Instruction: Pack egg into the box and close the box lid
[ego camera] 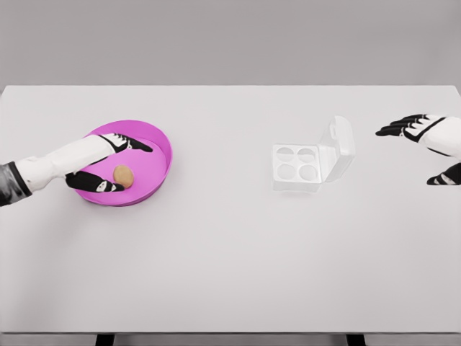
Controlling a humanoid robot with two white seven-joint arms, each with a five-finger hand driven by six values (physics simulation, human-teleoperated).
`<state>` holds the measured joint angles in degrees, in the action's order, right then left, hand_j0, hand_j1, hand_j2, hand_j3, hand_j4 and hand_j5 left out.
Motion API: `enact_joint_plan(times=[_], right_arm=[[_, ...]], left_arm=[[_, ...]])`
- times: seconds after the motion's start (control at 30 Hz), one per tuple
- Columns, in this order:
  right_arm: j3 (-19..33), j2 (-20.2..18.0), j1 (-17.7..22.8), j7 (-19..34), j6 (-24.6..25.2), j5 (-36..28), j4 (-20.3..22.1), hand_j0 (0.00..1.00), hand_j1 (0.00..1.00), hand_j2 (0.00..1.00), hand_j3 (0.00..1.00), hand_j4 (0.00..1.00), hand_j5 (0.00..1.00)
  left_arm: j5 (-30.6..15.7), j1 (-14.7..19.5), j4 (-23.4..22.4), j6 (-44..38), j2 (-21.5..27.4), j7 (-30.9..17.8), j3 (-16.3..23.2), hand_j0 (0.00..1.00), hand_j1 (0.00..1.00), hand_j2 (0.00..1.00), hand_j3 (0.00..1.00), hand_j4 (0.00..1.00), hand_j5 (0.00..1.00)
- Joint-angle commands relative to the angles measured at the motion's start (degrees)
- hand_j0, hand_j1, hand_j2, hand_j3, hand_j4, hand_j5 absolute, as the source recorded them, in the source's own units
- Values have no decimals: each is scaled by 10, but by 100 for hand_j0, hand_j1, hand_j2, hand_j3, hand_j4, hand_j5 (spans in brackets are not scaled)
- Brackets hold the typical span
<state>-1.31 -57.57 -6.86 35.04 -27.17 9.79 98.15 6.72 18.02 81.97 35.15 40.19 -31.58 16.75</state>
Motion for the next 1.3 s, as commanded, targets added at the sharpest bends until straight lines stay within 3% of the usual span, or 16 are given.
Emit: enact_joint_plan(times=[0.0,0.23,0.57,0.93,1.07,1.17,1.27], right_arm=[[9,26,5,0,1,6,4,100,100,100,100,100,100],[18,29,18,0,-3,46,9,100,100,100,100,100,100],[21,35,37,0,-5,47,12,100,100,100,100,100,100],[22,36,40,0,-4,65,3,100,100,100,100,100,100],[22,35,40,0,-5,68,3,100,100,100,100,100,100],[22,34,40,0,-5,69,-2,100,100,100,100,100,100],[40,35,41,0,-22,69,-33,100,100,100,100,100,100]], left_arm=[[-6,0,-1,-2,-2,0,2,82,82,82,82,82,82],[-2,1,-21,-2,-3,1,6,82,82,82,82,82,82],[4,0,-45,-2,-1,3,6,82,82,82,82,82,82],[51,13,-53,-2,-2,1,11,82,82,82,82,82,82],[50,50,-73,-2,0,-1,49,82,82,82,82,82,82],[50,54,-73,-2,3,-1,55,82,82,82,82,82,82],[50,54,-73,-2,5,-1,56,82,82,82,82,82,82]])
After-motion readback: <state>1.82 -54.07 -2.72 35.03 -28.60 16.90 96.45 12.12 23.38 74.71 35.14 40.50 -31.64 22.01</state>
